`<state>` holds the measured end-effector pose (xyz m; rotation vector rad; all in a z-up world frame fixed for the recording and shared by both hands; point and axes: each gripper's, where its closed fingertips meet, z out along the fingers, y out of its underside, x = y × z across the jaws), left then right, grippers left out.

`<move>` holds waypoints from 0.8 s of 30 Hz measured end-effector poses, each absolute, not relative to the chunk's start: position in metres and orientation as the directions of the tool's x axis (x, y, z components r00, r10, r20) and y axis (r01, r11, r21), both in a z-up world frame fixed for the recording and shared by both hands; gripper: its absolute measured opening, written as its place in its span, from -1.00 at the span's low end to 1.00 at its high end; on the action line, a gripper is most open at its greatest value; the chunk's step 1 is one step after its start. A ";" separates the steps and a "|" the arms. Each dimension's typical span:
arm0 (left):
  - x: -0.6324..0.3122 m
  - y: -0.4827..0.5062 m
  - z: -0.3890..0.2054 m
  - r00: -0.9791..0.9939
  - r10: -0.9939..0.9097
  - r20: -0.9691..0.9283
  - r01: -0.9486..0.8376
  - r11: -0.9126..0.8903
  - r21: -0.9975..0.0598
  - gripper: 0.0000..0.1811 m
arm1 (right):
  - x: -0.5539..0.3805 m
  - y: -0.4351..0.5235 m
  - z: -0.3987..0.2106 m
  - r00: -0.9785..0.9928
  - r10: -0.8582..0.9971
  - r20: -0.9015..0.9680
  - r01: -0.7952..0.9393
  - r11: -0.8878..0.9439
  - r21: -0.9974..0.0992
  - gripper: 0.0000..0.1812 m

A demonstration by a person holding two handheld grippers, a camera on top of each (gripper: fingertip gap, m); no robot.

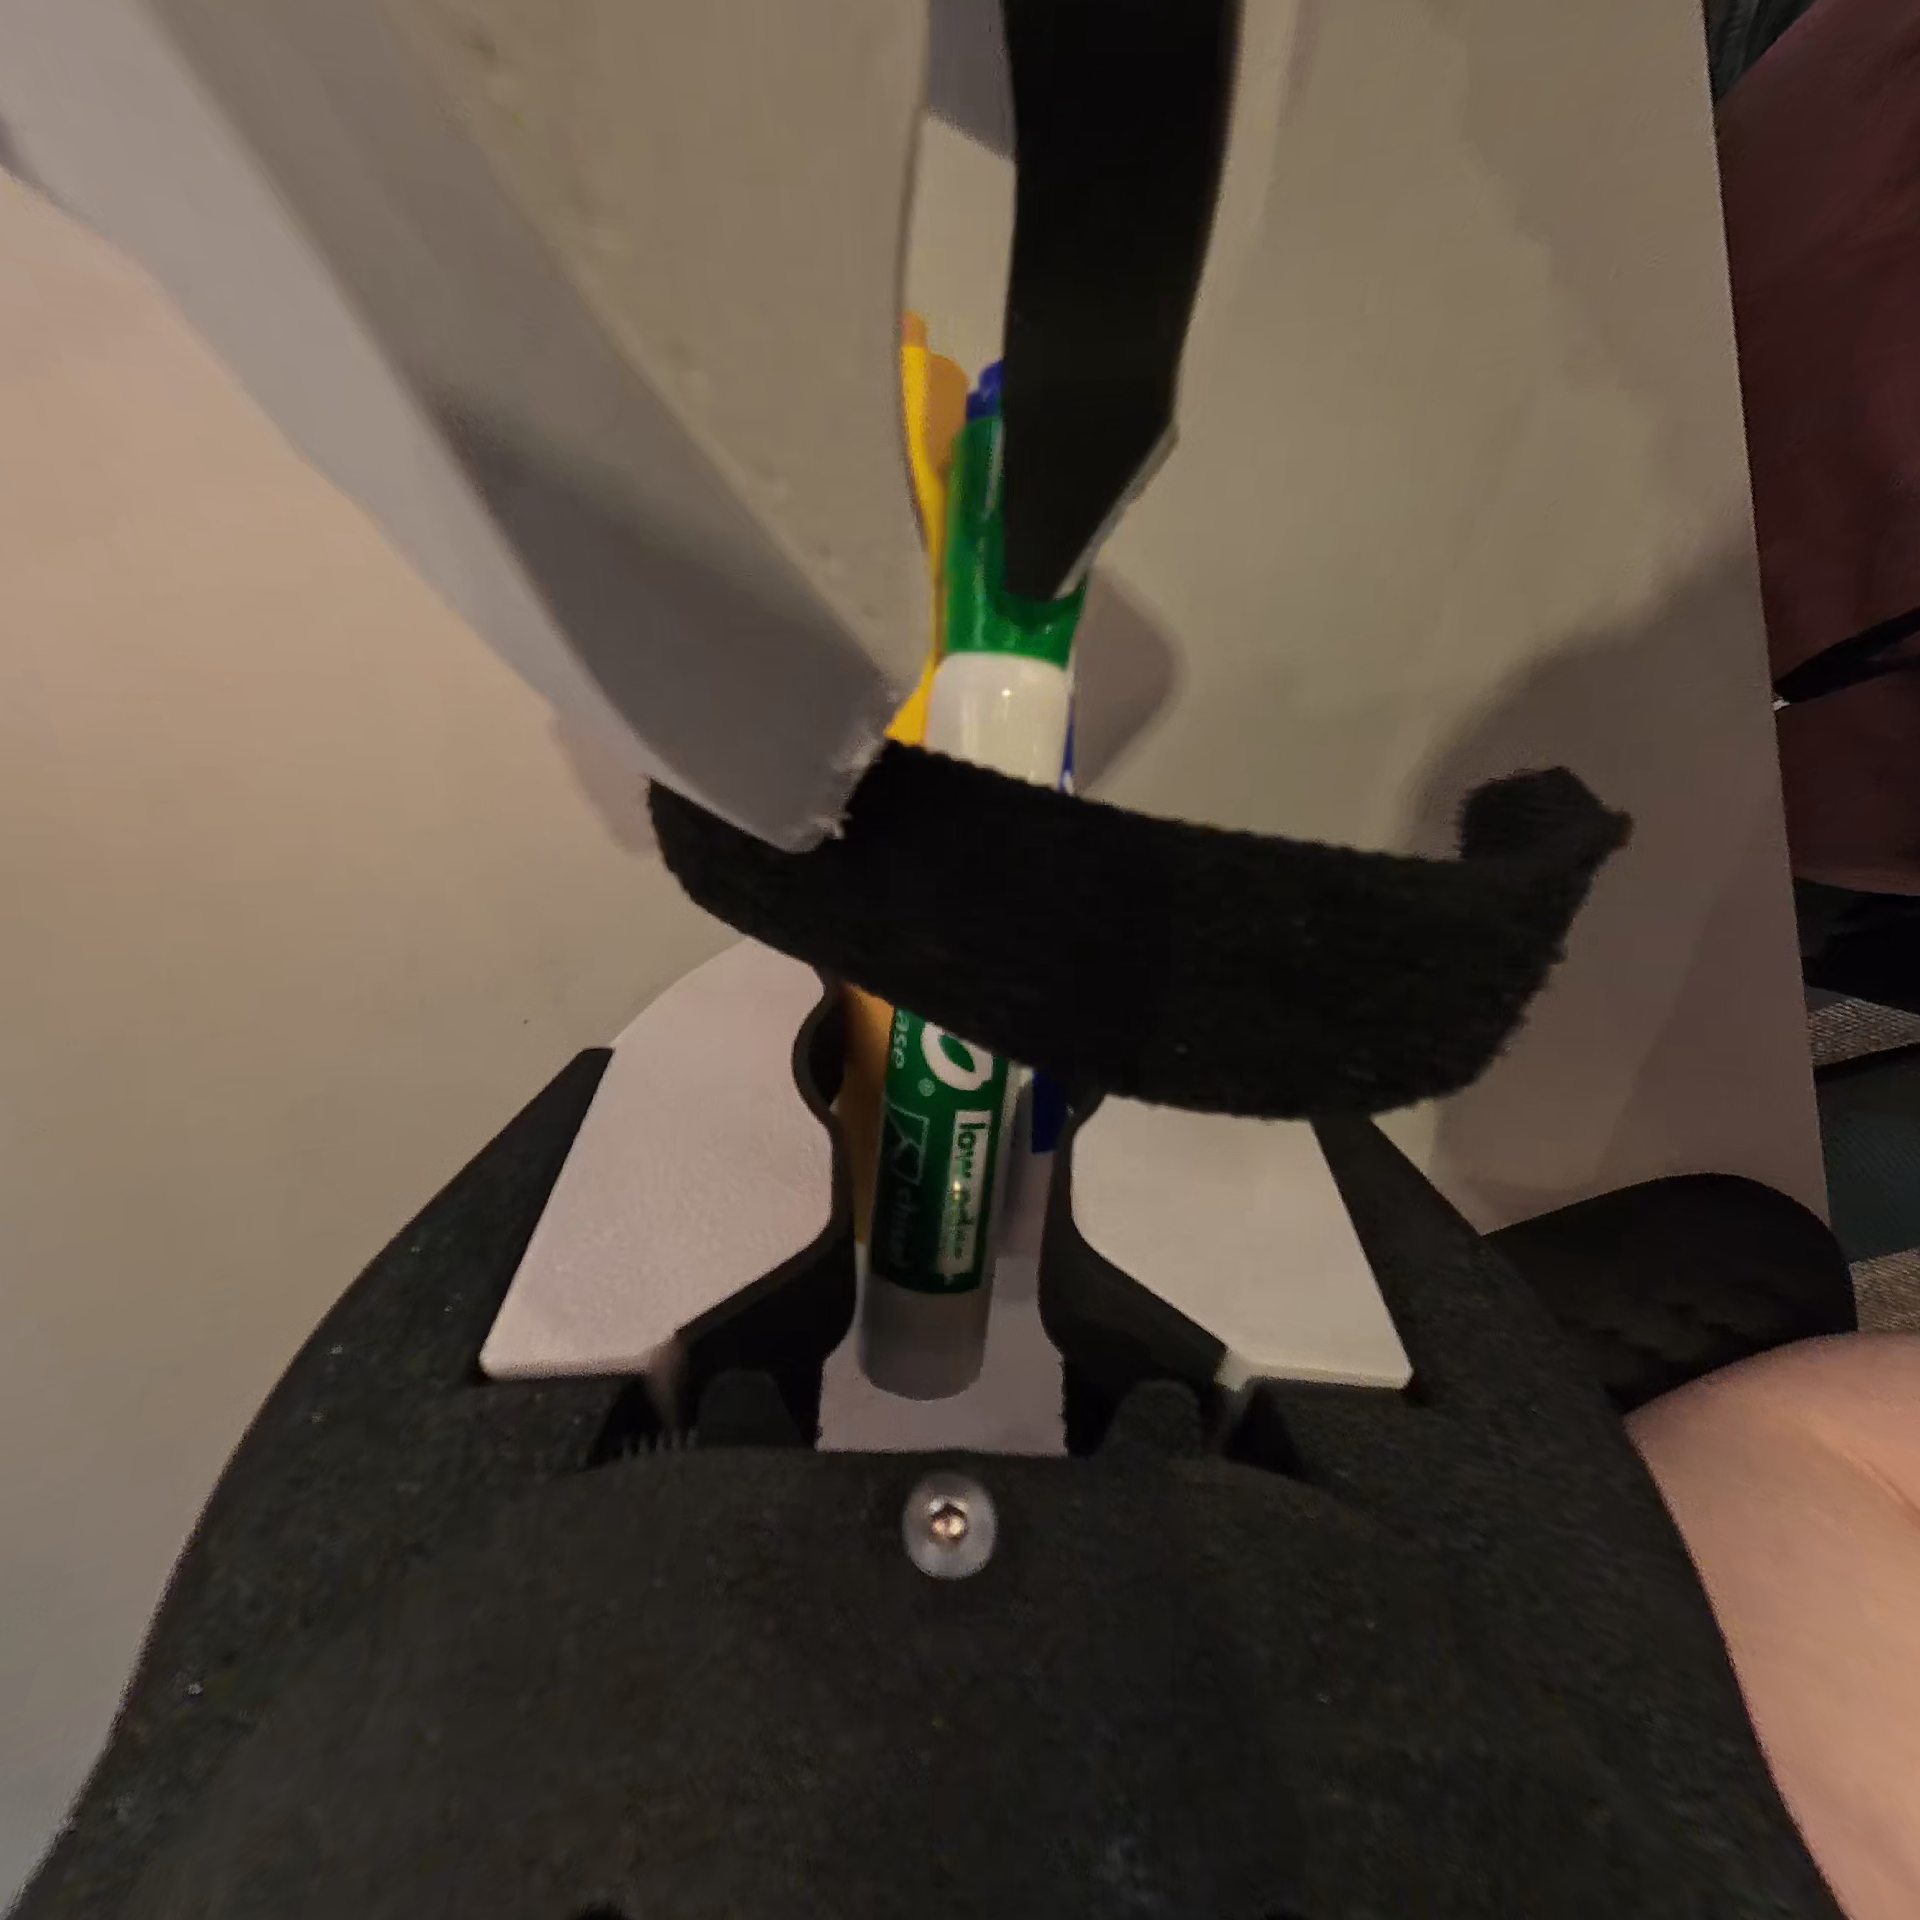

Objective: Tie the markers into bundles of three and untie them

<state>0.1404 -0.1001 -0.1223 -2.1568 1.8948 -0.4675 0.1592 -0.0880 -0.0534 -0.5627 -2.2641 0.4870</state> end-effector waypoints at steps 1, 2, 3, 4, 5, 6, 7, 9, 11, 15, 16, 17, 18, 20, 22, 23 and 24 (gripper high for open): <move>0.141 -0.101 -0.122 0.111 -0.990 0.091 -0.914 -0.138 -0.381 -0.58 | 0.159 -0.088 -0.052 -0.627 0.531 0.570 0.244 0.829 -0.503 -0.59; 0.141 -0.101 -0.121 0.109 -0.990 0.092 -0.914 -0.136 -0.383 -0.58 | 0.159 -0.090 -0.050 -0.626 0.532 0.570 0.236 0.826 -0.512 -0.59; 0.141 -0.102 -0.121 0.108 -0.990 0.091 -0.914 -0.135 -0.383 -0.58 | 0.159 -0.091 -0.048 -0.625 0.536 0.568 0.228 0.821 -0.524 -0.59; 0.142 -0.103 -0.121 0.104 -0.990 0.100 -0.913 -0.135 -0.385 -0.58 | 0.160 -0.092 -0.046 -0.623 0.542 0.564 0.226 0.815 -0.533 -0.58; 0.142 -0.104 -0.120 0.099 -0.990 0.102 -0.912 -0.131 -0.388 -0.58 | 0.160 -0.093 -0.046 -0.624 0.550 0.555 0.228 0.808 -0.544 -0.56; 0.143 -0.103 -0.120 0.099 -0.990 0.096 -0.912 -0.129 -0.389 -0.58 | 0.161 -0.095 -0.045 -0.628 0.562 0.538 0.226 0.794 -0.565 -0.55; 0.142 -0.103 -0.120 0.103 -0.990 0.094 -0.912 -0.132 -0.388 -0.58 | 0.162 -0.097 -0.043 -0.634 0.578 0.514 0.225 0.774 -0.592 -0.55; 0.141 -0.102 -0.119 0.107 -0.991 0.086 -0.913 -0.132 -0.385 -0.58 | 0.163 -0.101 -0.044 -0.651 0.606 0.458 0.235 0.734 -0.637 -0.52; 0.138 -0.100 -0.118 0.124 -0.989 0.080 -0.914 -0.145 -0.380 -0.57 | 0.165 -0.102 -0.046 -0.661 0.627 0.413 0.259 0.707 -0.658 -0.49; 0.135 -0.097 -0.115 0.141 -0.988 0.069 -0.908 -0.157 -0.388 -0.58 | 0.163 -0.095 -0.053 -0.652 0.651 0.389 0.297 0.691 -0.659 -0.42; 0.135 -0.097 -0.115 0.140 -0.988 0.066 -0.907 -0.154 -0.391 -0.58 | 0.162 -0.094 -0.055 -0.651 0.652 0.388 0.305 0.693 -0.653 -0.39; 0.135 -0.097 -0.114 0.140 -0.988 0.062 -0.907 -0.153 -0.393 -0.58 | 0.162 -0.094 -0.057 -0.653 0.651 0.386 0.310 0.695 -0.649 -0.37; 0.134 -0.097 -0.113 0.141 -0.988 0.061 -0.906 -0.154 -0.395 -0.58 | 0.161 -0.096 -0.058 -0.658 0.650 0.379 0.309 0.692 -0.652 -0.35; 0.134 -0.096 -0.111 0.146 -0.988 0.054 -0.903 -0.156 -0.400 -0.58 | 0.159 -0.100 -0.059 -0.663 0.657 0.359 0.309 0.678 -0.667 -0.30; 0.132 -0.095 -0.110 0.156 -0.987 0.049 -0.901 -0.162 -0.403 -0.58 | 0.157 -0.102 -0.060 -0.663 0.667 0.341 0.315 0.661 -0.681 -0.26; 0.130 -0.094 -0.109 0.160 -0.986 0.042 -0.900 -0.163 -0.405 -0.58 | 0.156 -0.101 -0.061 -0.662 0.668 0.340 0.314 0.659 -0.684 -0.26; 0.130 -0.093 -0.107 0.164 -0.986 0.037 -0.897 -0.164 -0.410 -0.58 | 0.155 -0.101 -0.062 -0.662 0.668 0.340 0.311 0.658 -0.686 -0.25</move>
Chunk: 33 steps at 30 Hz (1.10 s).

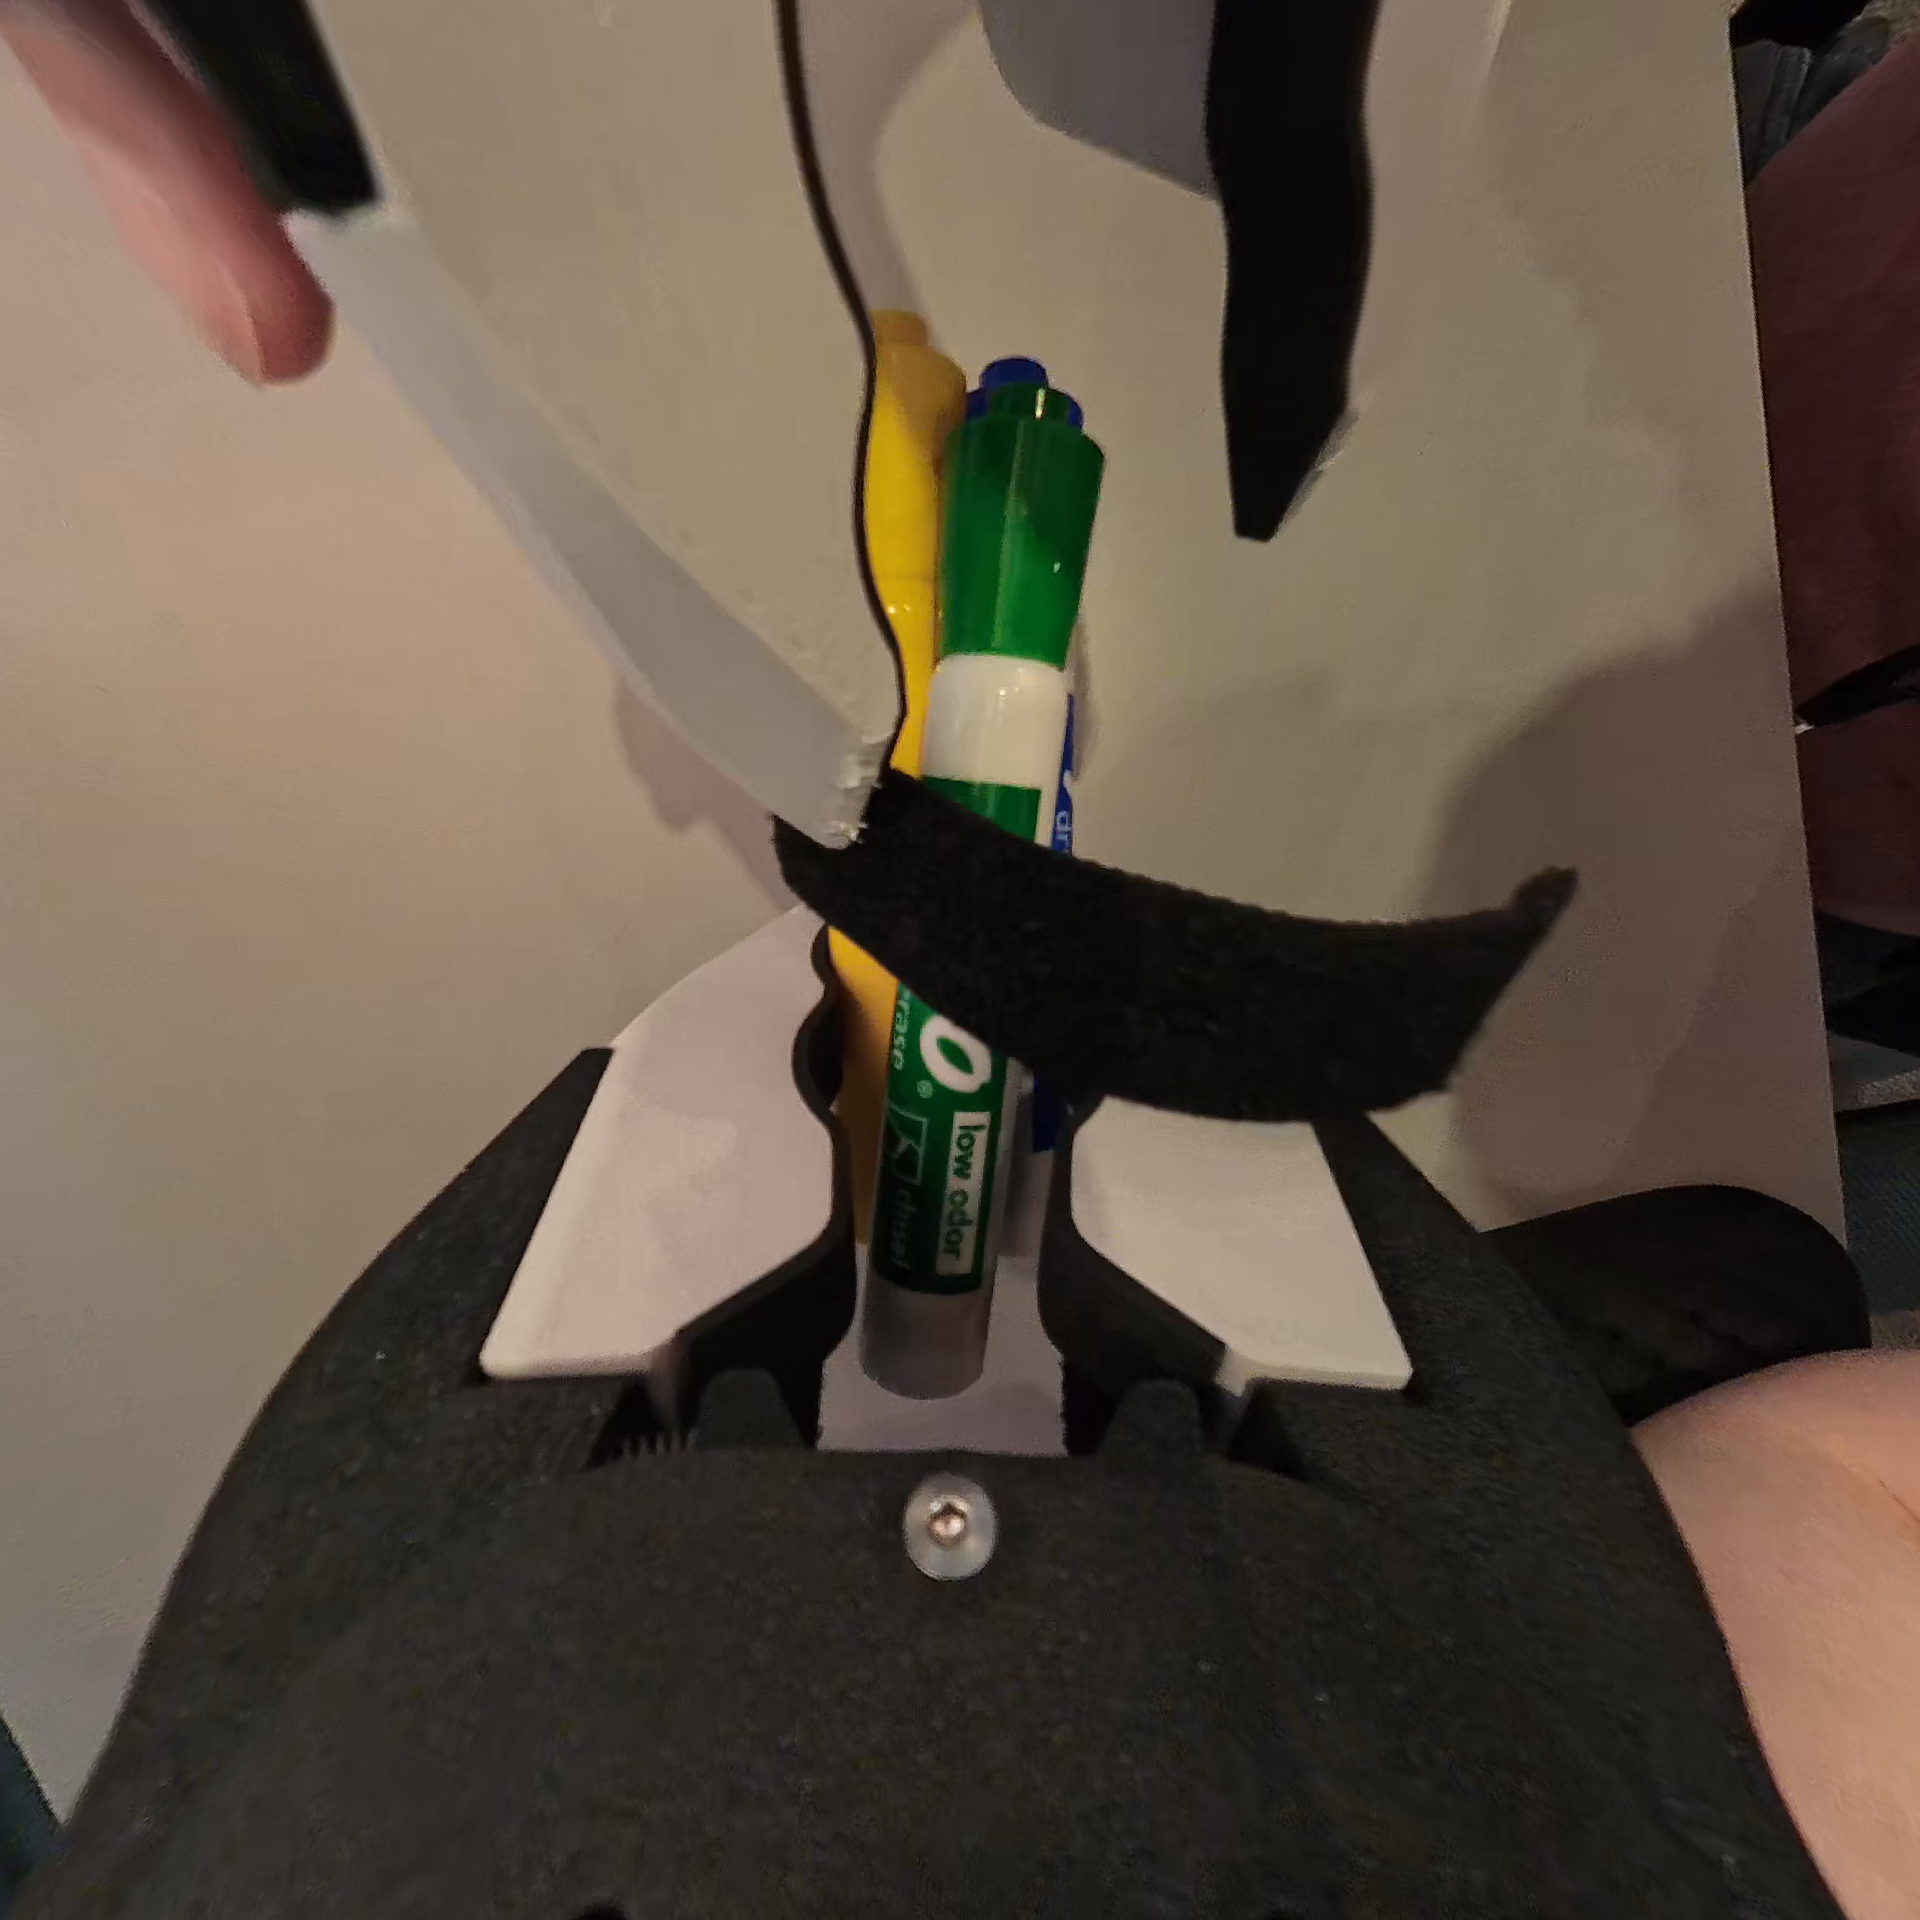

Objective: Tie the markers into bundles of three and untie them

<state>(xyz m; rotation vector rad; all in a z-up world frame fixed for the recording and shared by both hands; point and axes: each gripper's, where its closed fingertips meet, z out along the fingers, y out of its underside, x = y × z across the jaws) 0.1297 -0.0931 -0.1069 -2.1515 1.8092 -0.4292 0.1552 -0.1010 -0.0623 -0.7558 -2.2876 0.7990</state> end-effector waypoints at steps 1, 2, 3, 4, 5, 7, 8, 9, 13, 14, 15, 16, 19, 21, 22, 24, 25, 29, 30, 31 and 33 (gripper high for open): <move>0.129 -0.093 -0.105 0.167 -0.985 0.032 -0.894 -0.165 -0.417 -0.58 | 0.154 -0.100 -0.063 -0.659 0.670 0.343 0.307 0.655 -0.691 -0.21; 0.129 -0.092 -0.103 0.171 -0.985 0.027 -0.891 -0.167 -0.423 -0.58 | 0.152 -0.099 -0.061 -0.651 0.675 0.349 0.296 0.648 -0.702 -0.20; 0.128 -0.091 -0.101 0.176 -0.984 0.019 -0.888 -0.167 -0.429 -0.58 | 0.149 -0.098 -0.058 -0.640 0.682 0.353 0.280 0.635 -0.720 -0.19; 0.127 -0.089 -0.099 0.182 -0.983 0.007 -0.885 -0.167 -0.435 -0.58 | 0.147 -0.098 -0.055 -0.632 0.691 0.349 0.263 0.616 -0.743 -0.18; 0.127 -0.088 -0.096 0.188 -0.982 -0.004 -0.880 -0.167 -0.444 -0.58 | 0.145 -0.097 -0.051 -0.624 0.702 0.343 0.249 0.594 -0.765 -0.19; 0.126 -0.086 -0.091 0.199 -0.980 -0.018 -0.872 -0.169 -0.460 -0.58 | 0.143 -0.095 -0.045 -0.611 0.722 0.324 0.228 0.552 -0.802 -0.19; 0.125 -0.084 -0.089 0.206 -0.978 -0.028 -0.868 -0.169 -0.466 -0.58 | 0.143 -0.095 -0.044 -0.612 0.725 0.316 0.216 0.538 -0.815 -0.20; 0.124 -0.083 -0.087 0.212 -0.976 -0.037 -0.866 -0.171 -0.470 -0.58 | 0.142 -0.095 -0.043 -0.611 0.723 0.322 0.204 0.536 -0.819 -0.20; 0.122 -0.081 -0.084 0.228 -0.973 -0.046 -0.859 -0.179 -0.479 -0.57 | 0.144 -0.091 -0.051 -0.619 0.705 0.347 0.202 0.569 -0.797 -0.19; 0.122 -0.081 -0.084 0.227 -0.973 -0.045 -0.857 -0.178 -0.483 -0.57 | 0.144 -0.091 -0.053 -0.622 0.701 0.348 0.198 0.572 -0.796 -0.17; 0.123 -0.082 -0.083 0.222 -0.974 -0.042 -0.854 -0.174 -0.490 -0.57 | 0.143 -0.091 -0.053 -0.624 0.697 0.355 0.190 0.576 -0.795 -0.17; 0.124 -0.083 -0.082 0.220 -0.975 -0.039 -0.853 -0.173 -0.492 -0.57 | 0.143 -0.092 -0.054 -0.623 0.691 0.368 0.178 0.583 -0.793 -0.17; 0.124 -0.082 -0.081 0.226 -0.973 -0.046 -0.853 -0.175 -0.491 -0.57 | 0.142 -0.093 -0.052 -0.626 0.682 0.379 0.147 0.581 -0.801 -0.16; 0.125 -0.082 -0.080 0.227 -0.973 -0.049 -0.852 -0.173 -0.494 -0.58 | 0.143 -0.094 -0.051 -0.631 0.679 0.375 0.132 0.570 -0.811 -0.15; 0.125 -0.082 -0.080 0.224 -0.973 -0.049 -0.852 -0.172 -0.494 -0.58 | 0.144 -0.094 -0.051 -0.634 0.679 0.371 0.131 0.567 -0.813 -0.14; 0.125 -0.082 -0.080 0.225 -0.973 -0.050 -0.853 -0.172 -0.493 -0.58 | 0.143 -0.093 -0.050 -0.628 0.680 0.379 0.126 0.569 -0.813 -0.14; 0.126 -0.083 -0.080 0.223 -0.974 -0.048 -0.852 -0.171 -0.494 -0.58 | 0.143 -0.091 -0.051 -0.623 0.680 0.387 0.126 0.576 -0.808 -0.14; 0.126 -0.087 -0.083 0.221 -0.975 -0.017 -0.858 -0.187 -0.478 -0.57 | 0.142 -0.090 -0.056 -0.631 0.683 0.368 0.136 0.565 -0.814 -0.15; 0.121 -0.087 -0.088 0.235 -0.972 -0.016 -0.873 -0.204 -0.442 -0.57 | 0.142 -0.090 -0.060 -0.639 0.681 0.358 0.144 0.563 -0.814 -0.15; 0.115 -0.087 -0.094 0.245 -0.969 -0.027 -0.892 -0.214 -0.397 -0.58 | 0.142 -0.088 -0.065 -0.645 0.679 0.350 0.156 0.566 -0.809 -0.15; 0.108 -0.089 -0.104 0.242 -0.970 -0.023 -0.915 -0.220 -0.338 -0.57 | 0.142 -0.088 -0.077 -0.663 0.671 0.333 0.173 0.570 -0.803 -0.14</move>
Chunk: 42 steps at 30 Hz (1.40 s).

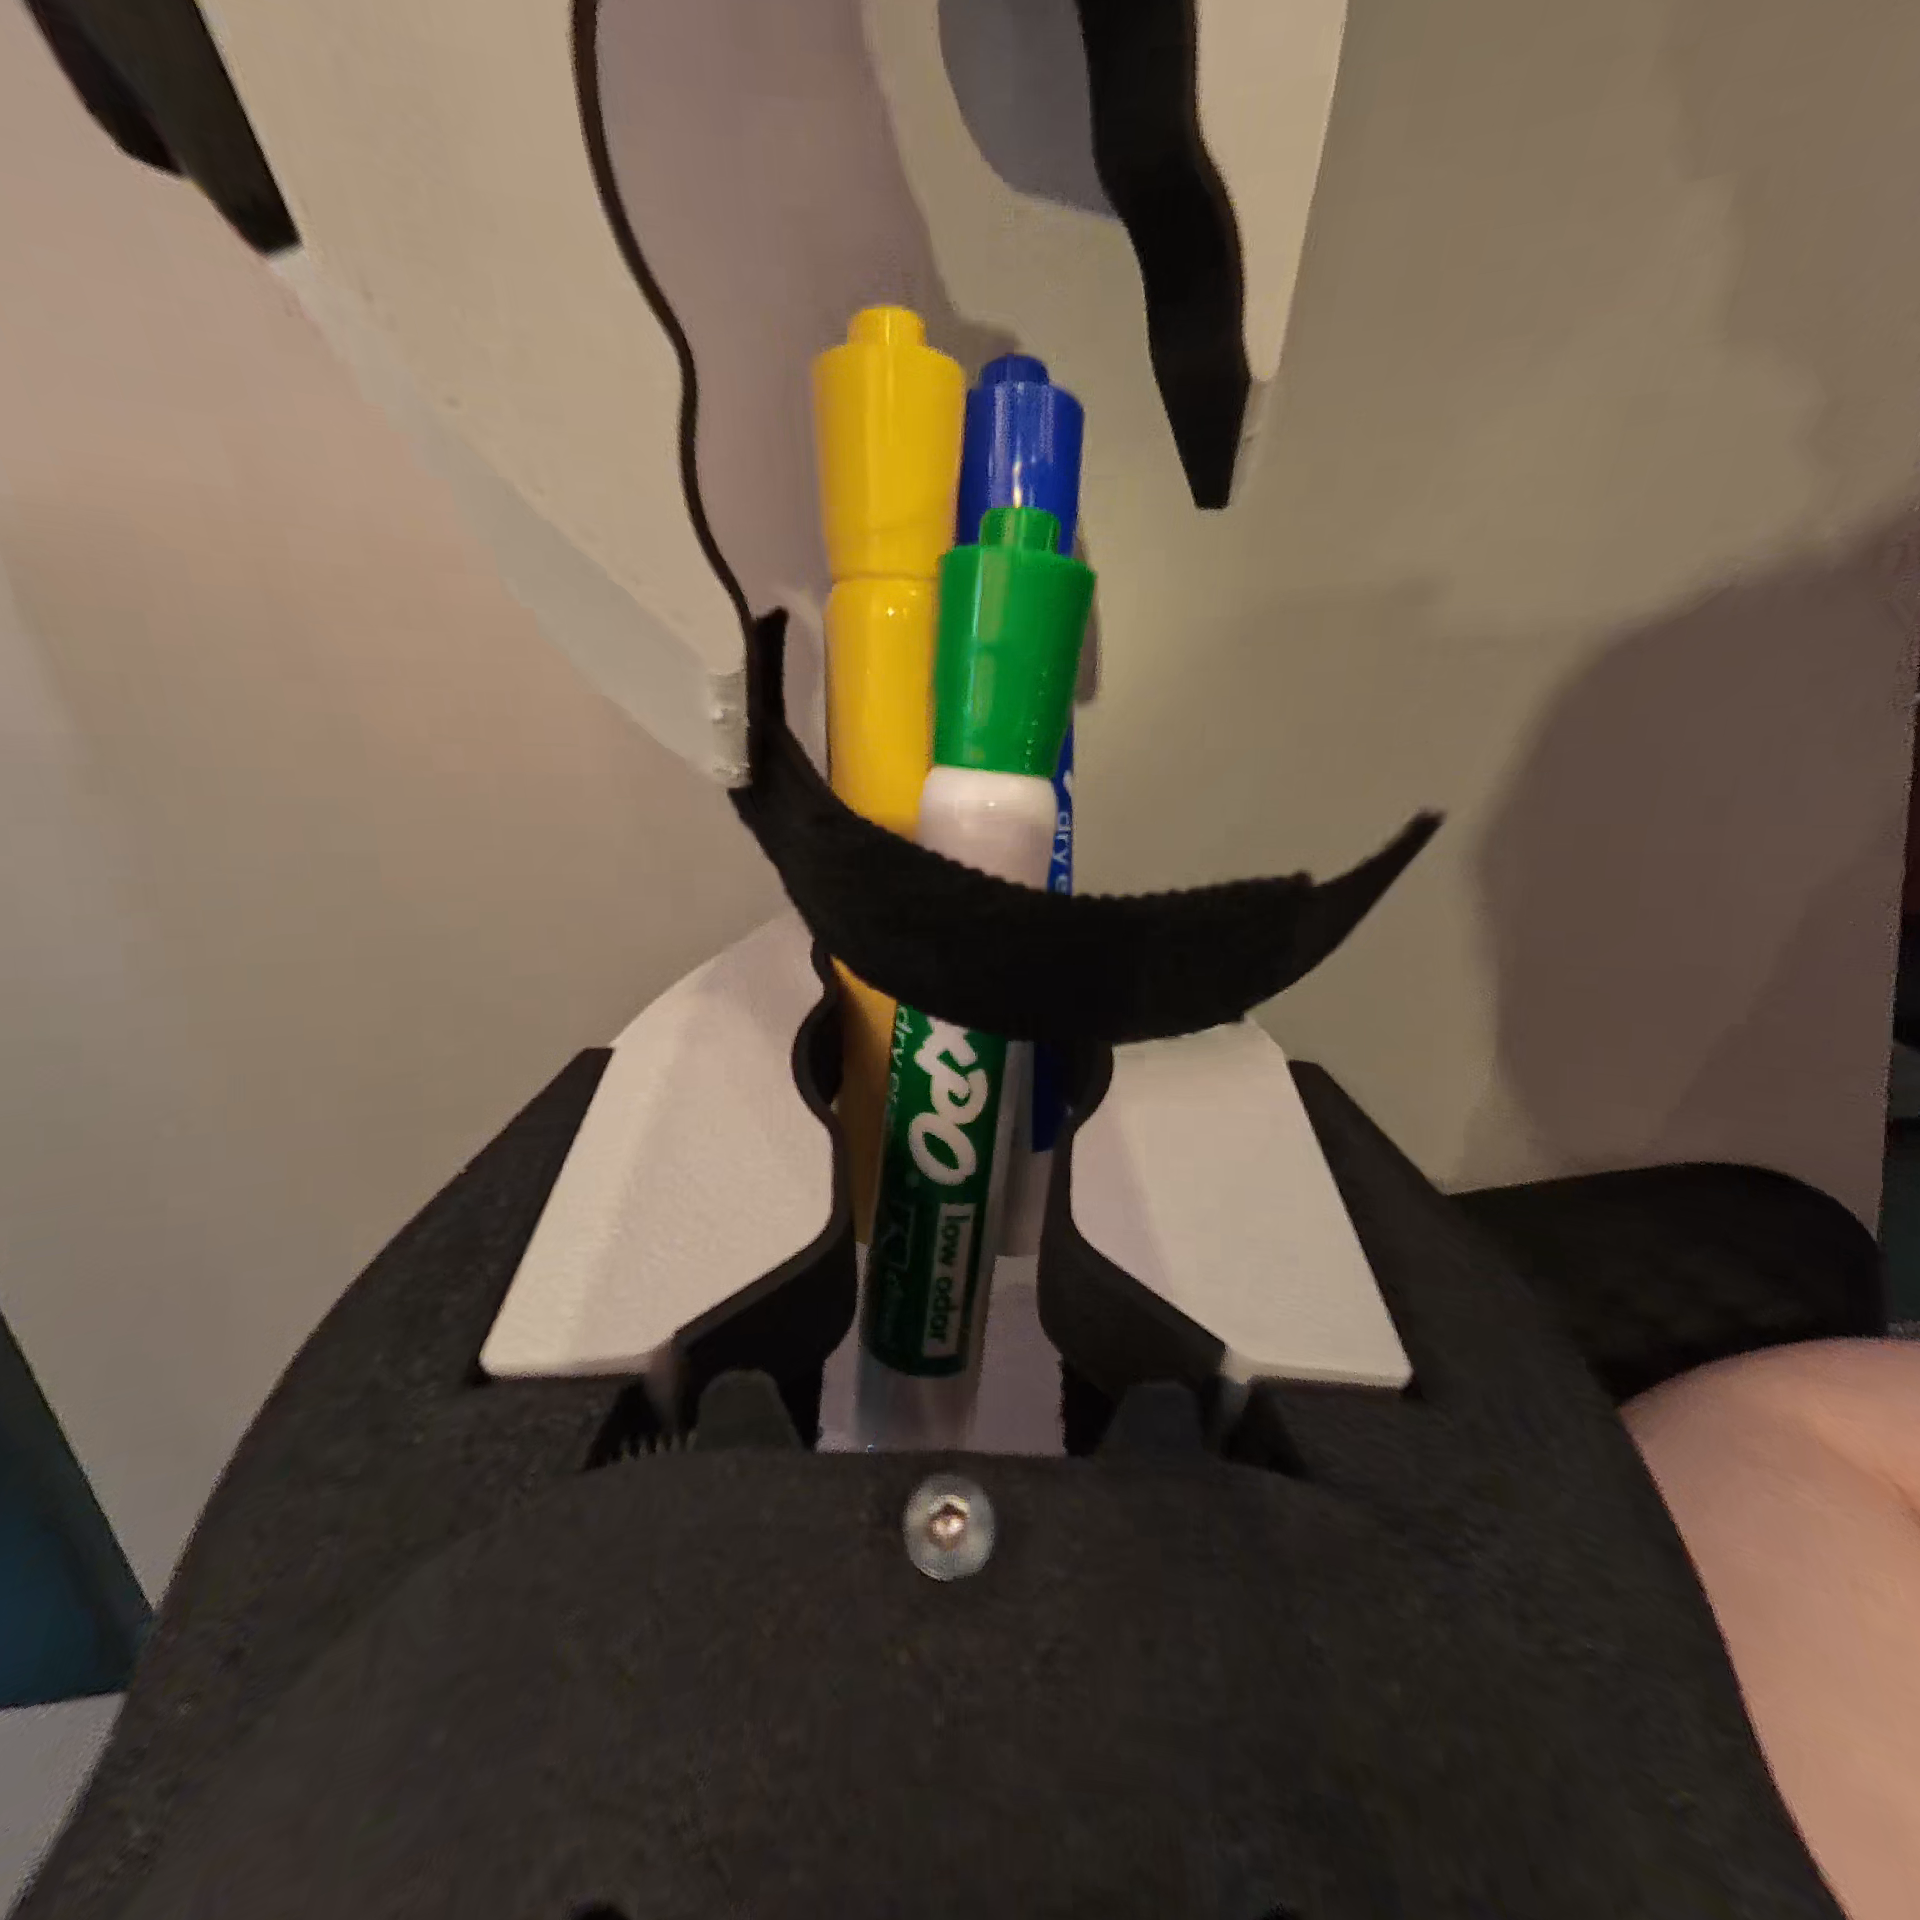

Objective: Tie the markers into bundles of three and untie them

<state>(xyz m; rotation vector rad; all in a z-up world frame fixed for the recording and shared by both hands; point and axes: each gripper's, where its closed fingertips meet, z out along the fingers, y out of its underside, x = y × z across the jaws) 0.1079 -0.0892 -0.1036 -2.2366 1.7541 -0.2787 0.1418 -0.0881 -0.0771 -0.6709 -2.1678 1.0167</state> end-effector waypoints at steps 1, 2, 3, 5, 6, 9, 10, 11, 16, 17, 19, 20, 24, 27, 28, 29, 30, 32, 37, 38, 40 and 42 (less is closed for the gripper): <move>0.107 -0.089 -0.107 0.244 -0.969 -0.024 -0.920 -0.224 -0.322 -0.57 | 0.142 -0.089 -0.082 -0.672 0.667 0.320 0.182 0.569 -0.802 -0.15; 0.106 -0.087 -0.109 0.248 -0.968 -0.028 -0.922 -0.227 -0.314 -0.57 | 0.140 -0.088 -0.085 -0.674 0.668 0.316 0.189 0.569 -0.800 -0.15; 0.106 -0.085 -0.111 0.251 -0.968 -0.030 -0.923 -0.229 -0.309 -0.58 | 0.138 -0.087 -0.086 -0.669 0.670 0.322 0.187 0.571 -0.799 -0.15; 0.108 -0.085 -0.113 0.244 -0.970 -0.015 -0.921 -0.227 -0.317 -0.58 | 0.137 -0.086 -0.085 -0.660 0.666 0.347 0.172 0.584 -0.793 -0.15; 0.110 -0.084 -0.114 0.240 -0.971 -0.009 -0.918 -0.224 -0.328 -0.57 | 0.137 -0.085 -0.084 -0.655 0.665 0.359 0.163 0.589 -0.792 -0.15; 0.112 -0.082 -0.113 0.236 -0.972 -0.010 -0.910 -0.217 -0.354 -0.57 | 0.139 -0.084 -0.077 -0.651 0.672 0.353 0.149 0.569 -0.809 -0.19; 0.114 -0.081 -0.112 0.231 -0.973 -0.011 -0.908 -0.211 -0.363 -0.57 | 0.140 -0.084 -0.076 -0.651 0.675 0.347 0.148 0.561 -0.815 -0.19; 0.115 -0.081 -0.112 0.229 -0.973 -0.014 -0.906 -0.207 -0.370 -0.57 | 0.140 -0.083 -0.073 -0.647 0.681 0.343 0.143 0.550 -0.823 -0.19; 0.109 -0.079 -0.113 0.247 -0.969 -0.014 -0.907 -0.226 -0.355 -0.57 | 0.148 -0.079 -0.056 -0.647 0.728 0.228 0.162 0.424 -0.891 -0.19; 0.105 -0.078 -0.114 0.257 -0.966 -0.017 -0.909 -0.235 -0.344 -0.57 | 0.153 -0.079 -0.054 -0.660 0.732 0.166 0.194 0.380 -0.905 -0.20; 0.096 -0.078 -0.115 0.275 -0.961 -0.020 -0.911 -0.254 -0.324 -0.57 | 0.166 -0.073 -0.058 -0.678 0.734 0.039 0.302 0.327 -0.895 -0.20; 0.090 -0.077 -0.114 0.290 -0.957 -0.026 -0.911 -0.268 -0.314 -0.57 | 0.174 -0.069 -0.064 -0.677 0.735 -0.031 0.377 0.311 -0.873 -0.19; 0.071 -0.071 -0.106 0.361 -0.931 -0.063 -0.893 -0.325 -0.312 -0.57 | 0.191 -0.047 -0.104 -0.626 0.776 -0.076 0.557 0.377 -0.740 -0.18; 0.069 -0.069 -0.099 0.379 -0.922 -0.078 -0.879 -0.332 -0.342 -0.58 | 0.190 -0.045 -0.124 -0.635 0.772 -0.039 0.585 0.447 -0.677 -0.15; 0.071 -0.069 -0.098 0.375 -0.924 -0.074 -0.878 -0.328 -0.349 -0.58 | 0.189 -0.047 -0.129 -0.642 0.766 -0.034 0.588 0.463 -0.663 -0.15; 0.073 -0.070 -0.098 0.369 -0.927 -0.070 -0.879 -0.323 -0.351 -0.58 | 0.186 -0.047 -0.133 -0.645 0.764 -0.021 0.590 0.480 -0.649 -0.15; 0.074 -0.071 -0.099 0.362 -0.930 -0.069 -0.882 -0.318 -0.347 -0.57 | 0.185 -0.046 -0.137 -0.646 0.763 -0.006 0.592 0.496 -0.636 -0.15; 0.076 -0.072 -0.103 0.354 -0.933 -0.061 -0.889 -0.315 -0.331 -0.57 | 0.182 -0.049 -0.140 -0.657 0.754 0.009 0.583 0.515 -0.629 -0.15; 0.077 -0.072 -0.115 0.347 -0.937 -0.034 -0.900 -0.323 -0.293 -0.57 | 0.168 -0.046 -0.129 -0.635 0.769 0.078 0.542 0.515 -0.665 -0.11; 0.076 -0.072 -0.115 0.351 -0.936 -0.036 -0.899 -0.326 -0.293 -0.57 | 0.166 -0.042 -0.124 -0.621 0.778 0.100 0.526 0.508 -0.682 -0.12; 0.075 -0.071 -0.112 0.361 -0.932 -0.028 -0.889 -0.335 -0.311 -0.57 | 0.160 -0.033 -0.111 -0.580 0.802 0.142 0.477 0.475 -0.739 -0.16; 0.068 -0.069 -0.110 0.386 -0.922 -0.038 -0.880 -0.355 -0.314 -0.57 | 0.155 -0.023 -0.099 -0.526 0.831 0.181 0.420 0.439 -0.794 -0.29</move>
